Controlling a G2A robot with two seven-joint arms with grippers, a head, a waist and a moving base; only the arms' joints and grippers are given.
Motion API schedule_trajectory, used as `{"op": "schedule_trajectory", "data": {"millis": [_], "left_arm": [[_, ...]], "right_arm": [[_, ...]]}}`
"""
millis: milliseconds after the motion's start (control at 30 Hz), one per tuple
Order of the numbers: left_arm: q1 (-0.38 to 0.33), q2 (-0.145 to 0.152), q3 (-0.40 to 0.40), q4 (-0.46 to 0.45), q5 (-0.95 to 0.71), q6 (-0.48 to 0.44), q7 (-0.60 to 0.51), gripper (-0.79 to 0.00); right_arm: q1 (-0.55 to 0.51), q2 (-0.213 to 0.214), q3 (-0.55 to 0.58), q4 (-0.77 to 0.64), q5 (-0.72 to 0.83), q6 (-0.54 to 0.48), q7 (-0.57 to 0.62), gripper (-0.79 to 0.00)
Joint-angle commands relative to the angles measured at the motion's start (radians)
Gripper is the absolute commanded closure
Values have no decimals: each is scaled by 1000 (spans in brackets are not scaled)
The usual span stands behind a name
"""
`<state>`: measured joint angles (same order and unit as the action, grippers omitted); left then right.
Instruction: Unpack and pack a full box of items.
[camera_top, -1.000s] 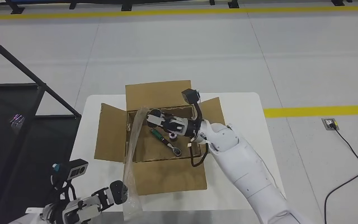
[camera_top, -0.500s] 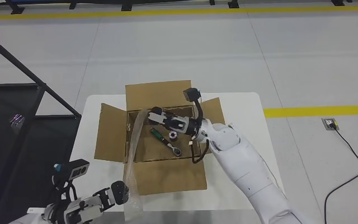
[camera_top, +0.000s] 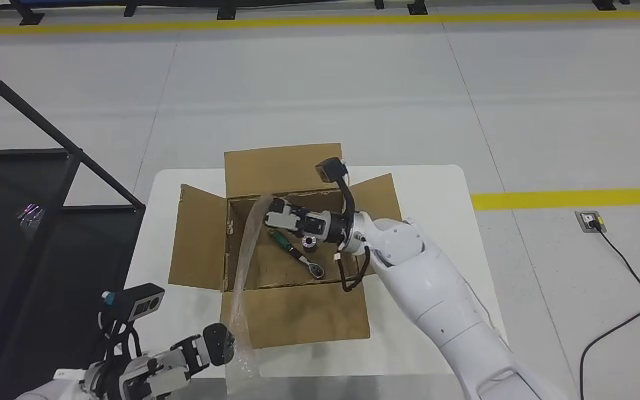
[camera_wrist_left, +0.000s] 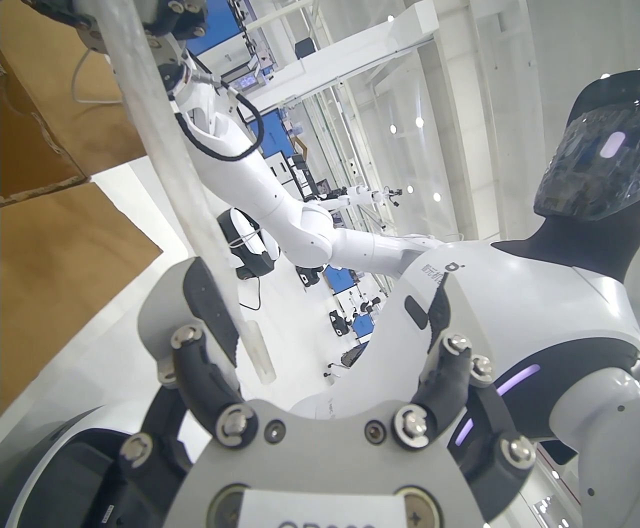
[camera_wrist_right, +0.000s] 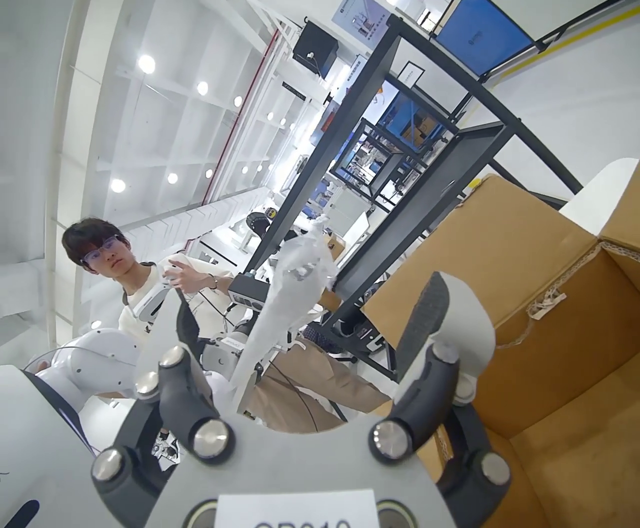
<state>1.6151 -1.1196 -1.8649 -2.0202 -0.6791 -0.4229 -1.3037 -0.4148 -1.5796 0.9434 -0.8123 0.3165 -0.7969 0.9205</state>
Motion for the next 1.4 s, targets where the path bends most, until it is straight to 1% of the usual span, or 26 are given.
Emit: {"op": "schedule_trajectory", "data": {"millis": [0, 33, 67, 133, 267, 433, 633, 767, 1033, 1167, 1367], "left_arm": [[-1, 1, 2, 1, 0, 2, 2, -785], [-2, 2, 3, 1, 2, 1, 1, -785], [-3, 3, 5, 2, 2, 3, 1, -785], [-5, 5, 7, 3, 3, 2, 3, -785], [-7, 8, 10, 4, 6, 3, 3, -785], [-8, 11, 11, 8, 5, 1, 6, -785], [-10, 16, 12, 12, 1, 1, 10, -785], [-12, 18, 11, 17, 13, 1, 19, -785], [-5, 22, 8, 25, 68, -9, 85, -785], [21, 19, -14, 18, 80, -38, 171, -785], [114, 3, -96, -19, 24, -91, 413, -785]], "right_arm": [[4, -1, -3, 5, 13, -5, 15, -314], [5, -2, -5, 7, 18, -7, 20, -265], [7, -3, -6, 9, 24, -9, 26, -234], [9, -5, -9, 12, 34, -14, 34, -191], [15, -6, -10, 20, 46, -20, 41, -132], [18, -7, -10, 23, 54, -26, 41, -6], [20, -6, -6, 24, 55, -31, 38, 0], [15, -4, 7, 28, 57, -42, 6, 0], [-7, 13, 60, -3, 79, -79, -21, 0], [-31, 25, 90, -38, 83, -97, -30, 0], [-88, 45, 151, -125, 115, -159, -69, 0]]}}
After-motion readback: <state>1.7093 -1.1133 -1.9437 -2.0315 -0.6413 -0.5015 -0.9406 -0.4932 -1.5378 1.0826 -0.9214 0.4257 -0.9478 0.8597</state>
